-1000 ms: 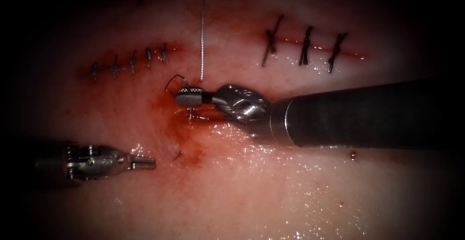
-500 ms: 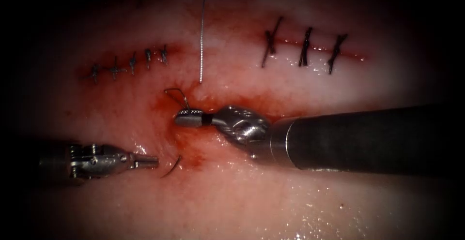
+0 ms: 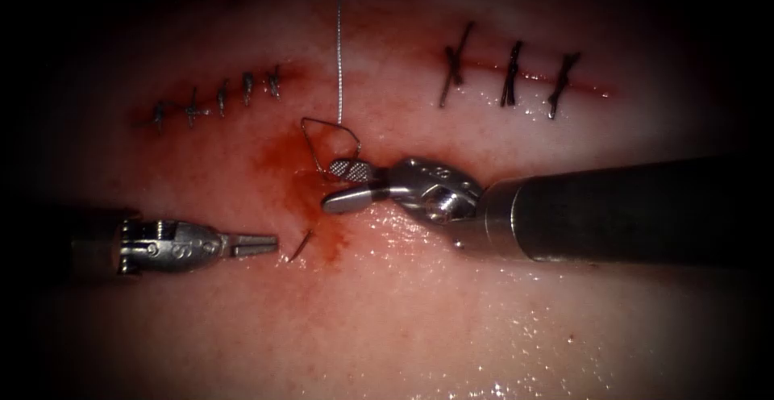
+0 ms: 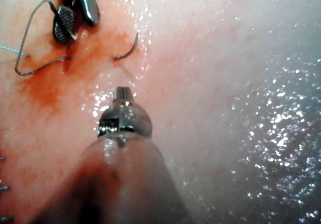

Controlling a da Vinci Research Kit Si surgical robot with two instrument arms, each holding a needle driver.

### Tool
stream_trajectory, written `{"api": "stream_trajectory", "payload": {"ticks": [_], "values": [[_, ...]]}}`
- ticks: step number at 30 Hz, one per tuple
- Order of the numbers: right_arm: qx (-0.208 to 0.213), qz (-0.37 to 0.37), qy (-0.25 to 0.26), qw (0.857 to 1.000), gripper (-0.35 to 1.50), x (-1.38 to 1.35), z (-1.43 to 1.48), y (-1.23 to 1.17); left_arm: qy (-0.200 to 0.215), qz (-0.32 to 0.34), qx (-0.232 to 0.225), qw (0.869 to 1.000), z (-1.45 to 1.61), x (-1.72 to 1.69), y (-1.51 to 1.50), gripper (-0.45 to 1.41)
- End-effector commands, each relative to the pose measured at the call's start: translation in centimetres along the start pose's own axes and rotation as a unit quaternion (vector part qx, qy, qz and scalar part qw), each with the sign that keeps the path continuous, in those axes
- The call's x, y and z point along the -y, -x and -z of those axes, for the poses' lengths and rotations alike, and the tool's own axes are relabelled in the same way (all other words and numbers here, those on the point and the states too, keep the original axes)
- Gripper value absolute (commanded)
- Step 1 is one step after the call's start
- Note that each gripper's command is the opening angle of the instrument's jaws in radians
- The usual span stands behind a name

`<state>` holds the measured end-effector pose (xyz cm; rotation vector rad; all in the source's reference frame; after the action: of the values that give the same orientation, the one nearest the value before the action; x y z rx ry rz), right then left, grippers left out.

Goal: Wound Closure

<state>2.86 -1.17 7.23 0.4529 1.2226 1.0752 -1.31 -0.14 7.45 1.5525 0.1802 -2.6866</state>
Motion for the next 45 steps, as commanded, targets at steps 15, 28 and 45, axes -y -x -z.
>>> {"api": "stream_trajectory", "payload": {"ticks": [15,28,45], "values": [[0.012,0.061,-0.008,0.998,1.3,-0.3,0.38,-0.25,-0.005,-0.048,-0.077,0.996,-0.21,0.13,0.14,0.59],[0.028,0.103,0.0,0.994,1.3,-0.32,0.3,-0.1,0.041,-0.07,-0.107,0.991,-0.47,0.19,0.04,0.27],[0.029,0.108,-0.005,0.994,1.3,-0.34,0.25,-0.01,0.071,-0.091,-0.123,0.986,-0.69,0.2,-0.02,-0.15]]}}
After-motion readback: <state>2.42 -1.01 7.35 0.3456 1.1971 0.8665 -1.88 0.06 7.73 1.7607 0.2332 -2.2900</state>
